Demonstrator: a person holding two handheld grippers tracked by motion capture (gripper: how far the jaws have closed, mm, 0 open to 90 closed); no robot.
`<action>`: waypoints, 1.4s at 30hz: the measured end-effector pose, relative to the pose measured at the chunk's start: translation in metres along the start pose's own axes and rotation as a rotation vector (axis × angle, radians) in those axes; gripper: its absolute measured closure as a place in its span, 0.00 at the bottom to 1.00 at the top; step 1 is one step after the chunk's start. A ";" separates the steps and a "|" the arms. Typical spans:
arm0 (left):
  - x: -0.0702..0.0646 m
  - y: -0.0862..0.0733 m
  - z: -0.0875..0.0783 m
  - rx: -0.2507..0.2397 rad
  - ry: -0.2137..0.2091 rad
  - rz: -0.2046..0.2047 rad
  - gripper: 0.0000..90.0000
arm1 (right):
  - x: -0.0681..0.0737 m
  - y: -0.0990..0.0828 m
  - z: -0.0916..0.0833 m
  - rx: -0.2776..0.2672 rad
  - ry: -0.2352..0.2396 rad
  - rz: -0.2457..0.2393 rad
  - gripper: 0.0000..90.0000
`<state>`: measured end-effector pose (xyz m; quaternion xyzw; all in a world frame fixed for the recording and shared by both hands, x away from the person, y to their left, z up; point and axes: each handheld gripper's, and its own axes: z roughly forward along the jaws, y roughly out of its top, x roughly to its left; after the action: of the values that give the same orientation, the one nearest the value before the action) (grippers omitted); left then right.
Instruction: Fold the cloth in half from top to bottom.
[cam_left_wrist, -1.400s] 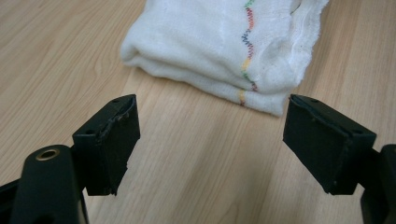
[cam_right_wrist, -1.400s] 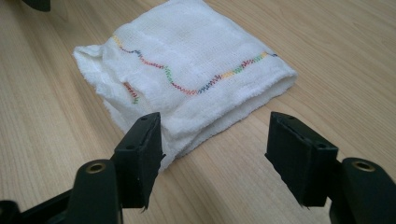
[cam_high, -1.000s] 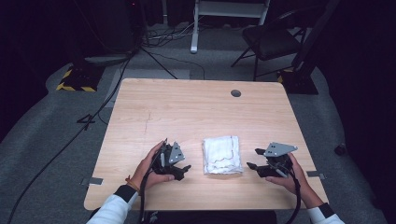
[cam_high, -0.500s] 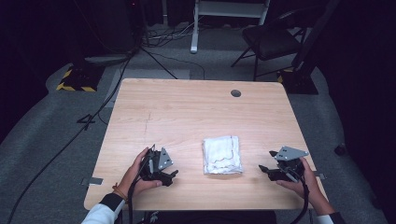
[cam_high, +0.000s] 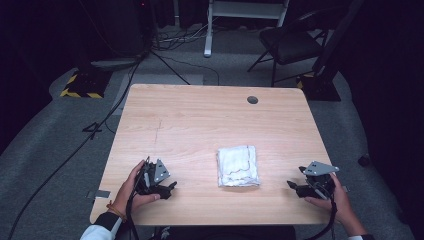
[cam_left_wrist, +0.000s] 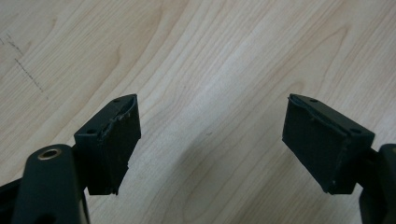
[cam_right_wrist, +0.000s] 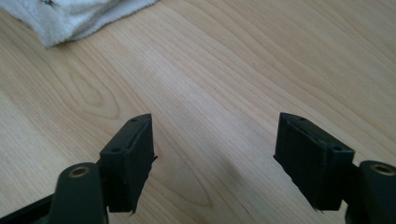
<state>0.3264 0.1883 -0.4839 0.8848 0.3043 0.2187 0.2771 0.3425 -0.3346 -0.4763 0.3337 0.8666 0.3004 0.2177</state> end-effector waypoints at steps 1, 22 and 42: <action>0.001 -0.001 0.000 0.006 0.000 0.003 0.22 | -0.001 -0.002 0.000 0.000 0.000 0.003 0.32; 0.036 -0.044 0.001 -0.069 -0.140 -0.197 0.21 | -0.029 -0.049 -0.001 -0.079 0.016 0.228 0.25; 0.034 -0.044 0.000 -0.061 -0.112 -0.227 0.17 | -0.029 -0.048 0.001 -0.078 0.009 0.236 0.24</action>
<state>0.3325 0.2396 -0.5041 0.8465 0.3798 0.1454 0.3434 0.3413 -0.3835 -0.5032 0.4234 0.8099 0.3588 0.1896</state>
